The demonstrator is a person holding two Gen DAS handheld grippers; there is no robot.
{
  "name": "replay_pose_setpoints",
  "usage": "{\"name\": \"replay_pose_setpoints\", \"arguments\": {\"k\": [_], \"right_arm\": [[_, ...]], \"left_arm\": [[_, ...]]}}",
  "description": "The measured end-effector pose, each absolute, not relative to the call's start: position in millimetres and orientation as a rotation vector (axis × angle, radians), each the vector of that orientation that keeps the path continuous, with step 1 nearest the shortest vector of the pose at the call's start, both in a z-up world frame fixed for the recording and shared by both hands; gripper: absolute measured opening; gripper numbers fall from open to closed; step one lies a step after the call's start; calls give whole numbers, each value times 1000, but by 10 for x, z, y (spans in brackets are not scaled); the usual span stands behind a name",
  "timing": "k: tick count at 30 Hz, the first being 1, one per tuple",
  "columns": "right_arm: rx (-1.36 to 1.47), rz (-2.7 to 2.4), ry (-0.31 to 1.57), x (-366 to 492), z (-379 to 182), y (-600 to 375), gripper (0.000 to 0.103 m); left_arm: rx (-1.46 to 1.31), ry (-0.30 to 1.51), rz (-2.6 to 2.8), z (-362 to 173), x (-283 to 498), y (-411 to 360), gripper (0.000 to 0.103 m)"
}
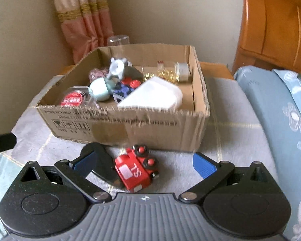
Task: Organize rigid objects
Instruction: 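Move the left tool to the black oval case while the right tool reaches the red S.L train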
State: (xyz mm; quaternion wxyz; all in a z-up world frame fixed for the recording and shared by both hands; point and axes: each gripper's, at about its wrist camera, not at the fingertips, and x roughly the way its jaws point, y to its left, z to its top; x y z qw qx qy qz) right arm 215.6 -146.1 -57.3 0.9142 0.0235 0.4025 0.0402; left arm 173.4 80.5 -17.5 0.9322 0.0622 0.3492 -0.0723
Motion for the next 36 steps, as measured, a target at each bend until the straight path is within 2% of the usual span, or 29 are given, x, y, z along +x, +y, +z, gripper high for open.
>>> {"name": "replay_pose_setpoints", "arguments": {"k": [10, 26, 36], "right_arm": [[62, 70, 879, 2202, -854, -1458, 103], [109, -29, 917, 2066, -865, -1835, 103], [101, -39, 822, 2251, -950, -1599, 103]], "left_arm": [[98, 778, -121, -340, 1690, 744, 99], [101, 783, -131, -349, 1684, 741, 99], [121, 796, -148, -391, 1703, 709, 99]]}}
